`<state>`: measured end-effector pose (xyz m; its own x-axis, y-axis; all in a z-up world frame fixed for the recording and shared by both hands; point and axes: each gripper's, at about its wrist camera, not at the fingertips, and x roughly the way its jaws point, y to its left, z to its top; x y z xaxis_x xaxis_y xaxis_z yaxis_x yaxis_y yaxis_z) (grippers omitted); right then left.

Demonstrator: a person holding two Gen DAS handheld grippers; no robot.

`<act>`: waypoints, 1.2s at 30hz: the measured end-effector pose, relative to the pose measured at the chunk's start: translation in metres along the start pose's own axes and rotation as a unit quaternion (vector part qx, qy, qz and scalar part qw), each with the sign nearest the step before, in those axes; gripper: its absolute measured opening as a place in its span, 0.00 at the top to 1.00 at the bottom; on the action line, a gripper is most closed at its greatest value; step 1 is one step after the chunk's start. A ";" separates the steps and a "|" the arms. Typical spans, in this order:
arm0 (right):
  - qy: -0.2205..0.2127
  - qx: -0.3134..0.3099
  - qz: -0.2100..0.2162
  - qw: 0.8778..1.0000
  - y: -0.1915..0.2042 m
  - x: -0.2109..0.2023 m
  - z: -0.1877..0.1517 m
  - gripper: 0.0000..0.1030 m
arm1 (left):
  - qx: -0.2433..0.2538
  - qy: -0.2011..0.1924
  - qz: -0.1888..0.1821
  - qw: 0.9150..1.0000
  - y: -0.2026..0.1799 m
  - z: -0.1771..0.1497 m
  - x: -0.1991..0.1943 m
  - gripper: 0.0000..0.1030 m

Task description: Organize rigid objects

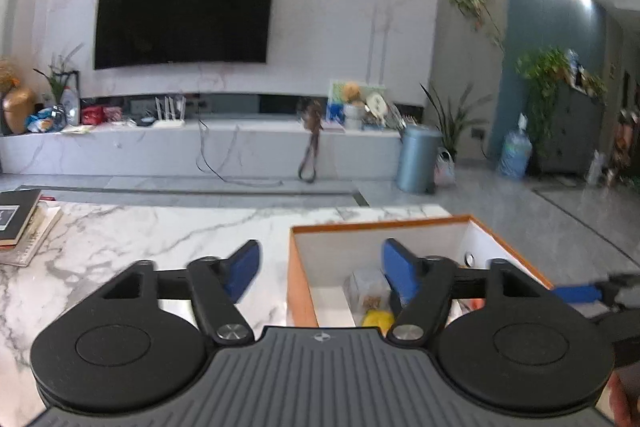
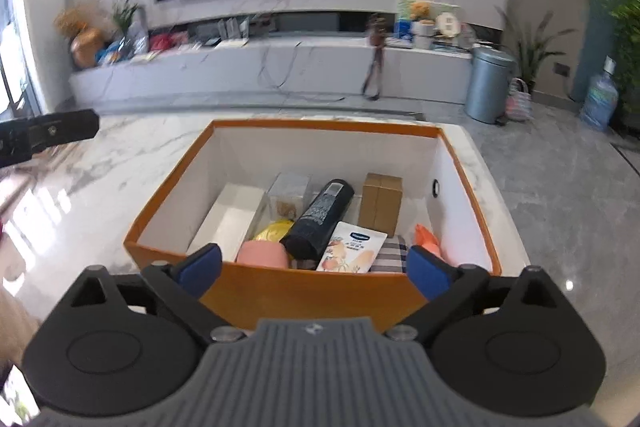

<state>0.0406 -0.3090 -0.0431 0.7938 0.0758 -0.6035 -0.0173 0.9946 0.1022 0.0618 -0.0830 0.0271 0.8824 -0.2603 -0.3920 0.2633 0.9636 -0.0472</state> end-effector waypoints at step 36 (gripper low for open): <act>-0.001 -0.055 0.001 0.999 0.040 -0.001 -0.029 0.02 | -0.014 0.095 0.039 0.995 0.010 -0.053 -0.008 0.07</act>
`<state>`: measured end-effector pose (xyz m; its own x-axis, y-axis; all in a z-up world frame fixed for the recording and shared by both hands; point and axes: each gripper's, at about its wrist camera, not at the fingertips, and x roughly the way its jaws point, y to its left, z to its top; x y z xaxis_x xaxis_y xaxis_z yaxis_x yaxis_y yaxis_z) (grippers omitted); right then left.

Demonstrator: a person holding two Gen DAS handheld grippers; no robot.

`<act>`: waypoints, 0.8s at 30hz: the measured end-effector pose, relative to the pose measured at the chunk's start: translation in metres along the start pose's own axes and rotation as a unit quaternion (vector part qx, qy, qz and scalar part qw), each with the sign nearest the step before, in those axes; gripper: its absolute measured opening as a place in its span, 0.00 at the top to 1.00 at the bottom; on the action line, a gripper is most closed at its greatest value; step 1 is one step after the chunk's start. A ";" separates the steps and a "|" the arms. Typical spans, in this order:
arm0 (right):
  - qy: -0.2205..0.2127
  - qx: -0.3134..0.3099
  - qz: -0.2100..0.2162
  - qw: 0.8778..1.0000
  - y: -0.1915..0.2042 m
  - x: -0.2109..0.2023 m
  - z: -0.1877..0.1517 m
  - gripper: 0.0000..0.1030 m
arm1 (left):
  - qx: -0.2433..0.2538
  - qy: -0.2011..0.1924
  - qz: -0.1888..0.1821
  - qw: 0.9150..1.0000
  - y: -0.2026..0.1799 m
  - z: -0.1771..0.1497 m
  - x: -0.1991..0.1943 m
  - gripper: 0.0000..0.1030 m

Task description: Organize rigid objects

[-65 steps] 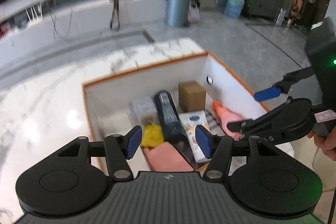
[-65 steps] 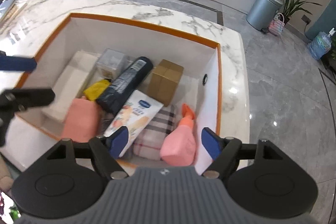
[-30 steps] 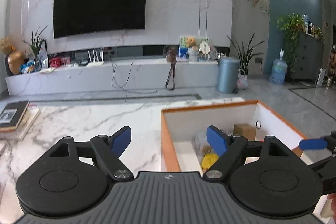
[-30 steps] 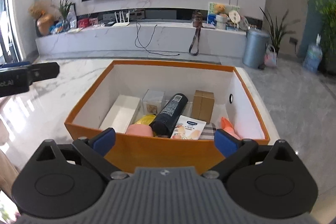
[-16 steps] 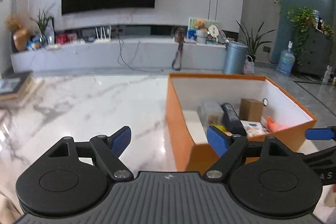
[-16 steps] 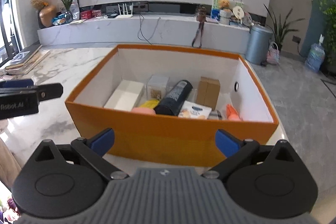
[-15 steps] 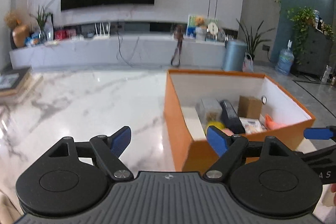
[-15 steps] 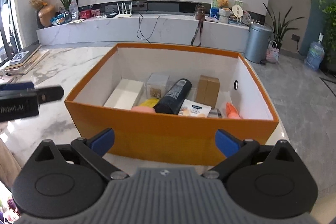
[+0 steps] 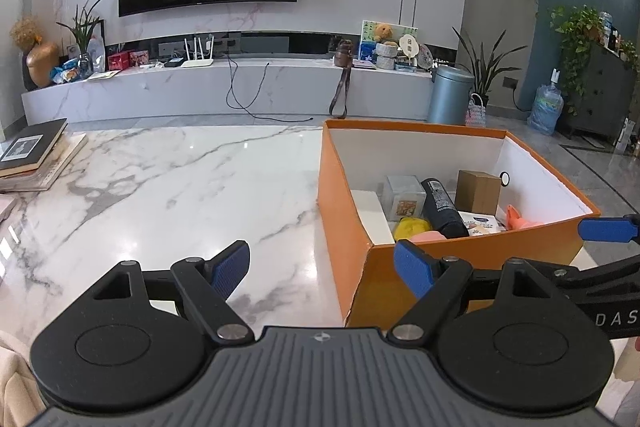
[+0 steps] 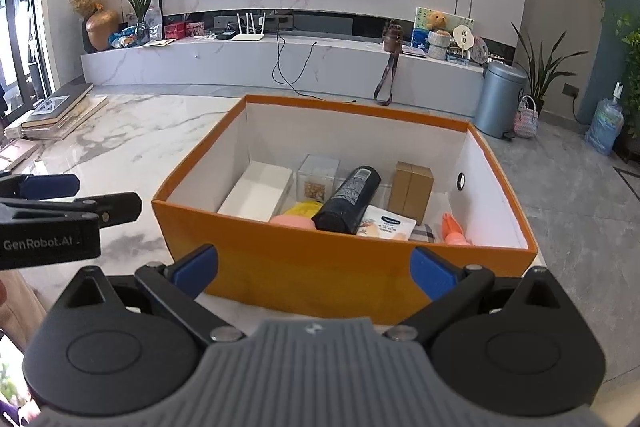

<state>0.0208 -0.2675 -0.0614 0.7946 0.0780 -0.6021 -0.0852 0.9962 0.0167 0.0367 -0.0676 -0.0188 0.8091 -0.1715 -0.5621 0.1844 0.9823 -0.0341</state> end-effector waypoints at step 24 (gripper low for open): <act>0.010 -0.002 -0.002 1.000 0.001 0.007 -0.001 0.02 | 0.012 -0.008 0.002 1.000 -0.005 -0.001 -0.004 0.07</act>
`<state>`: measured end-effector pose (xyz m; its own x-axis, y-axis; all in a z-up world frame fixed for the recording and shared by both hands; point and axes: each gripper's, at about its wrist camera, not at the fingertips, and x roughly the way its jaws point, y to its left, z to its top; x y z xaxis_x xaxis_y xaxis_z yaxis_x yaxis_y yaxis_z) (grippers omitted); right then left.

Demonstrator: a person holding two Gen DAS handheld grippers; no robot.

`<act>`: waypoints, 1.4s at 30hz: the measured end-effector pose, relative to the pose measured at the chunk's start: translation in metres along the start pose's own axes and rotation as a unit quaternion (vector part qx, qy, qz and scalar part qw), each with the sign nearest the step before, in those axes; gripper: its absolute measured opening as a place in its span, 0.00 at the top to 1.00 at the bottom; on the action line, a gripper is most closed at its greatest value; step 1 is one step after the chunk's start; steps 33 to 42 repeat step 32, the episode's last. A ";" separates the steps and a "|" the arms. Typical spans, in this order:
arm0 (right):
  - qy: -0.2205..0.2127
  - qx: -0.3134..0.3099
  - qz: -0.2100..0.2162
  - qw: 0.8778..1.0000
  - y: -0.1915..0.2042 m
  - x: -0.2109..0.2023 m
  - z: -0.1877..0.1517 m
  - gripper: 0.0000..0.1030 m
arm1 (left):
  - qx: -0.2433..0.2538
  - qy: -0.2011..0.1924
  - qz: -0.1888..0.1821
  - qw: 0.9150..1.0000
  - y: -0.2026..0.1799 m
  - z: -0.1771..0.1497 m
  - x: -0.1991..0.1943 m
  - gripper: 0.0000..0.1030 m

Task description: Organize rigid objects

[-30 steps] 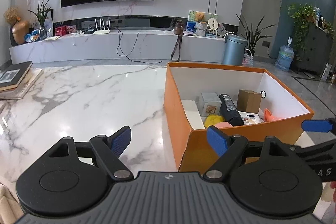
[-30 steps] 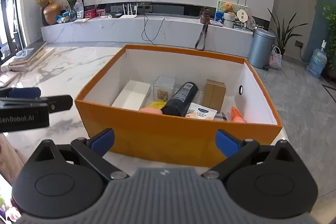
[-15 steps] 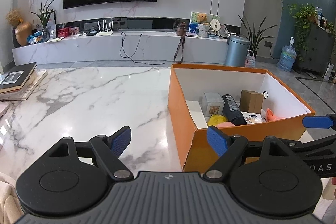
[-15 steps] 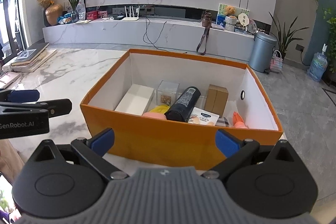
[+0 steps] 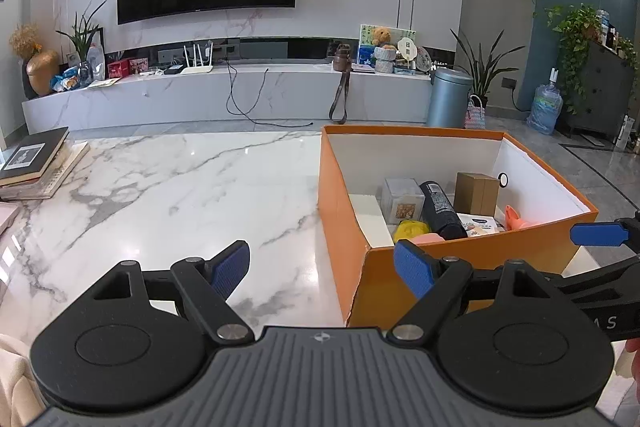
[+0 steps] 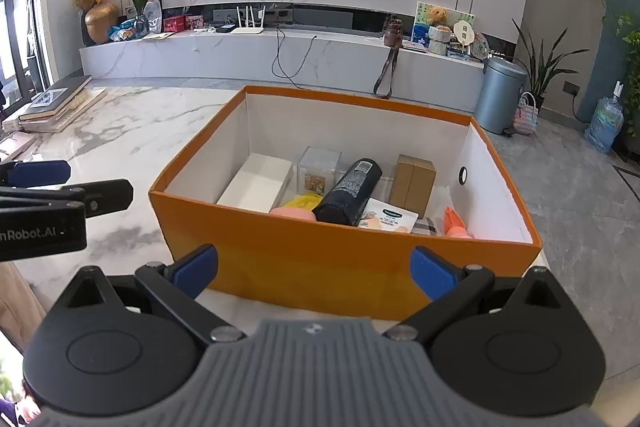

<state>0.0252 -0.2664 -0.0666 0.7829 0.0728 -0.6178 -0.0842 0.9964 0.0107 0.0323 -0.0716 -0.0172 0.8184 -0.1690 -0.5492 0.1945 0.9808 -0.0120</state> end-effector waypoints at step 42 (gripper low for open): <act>0.010 -0.009 0.003 1.000 0.007 0.004 -0.003 0.02 | -0.010 0.004 0.002 1.000 0.004 0.004 0.001 0.07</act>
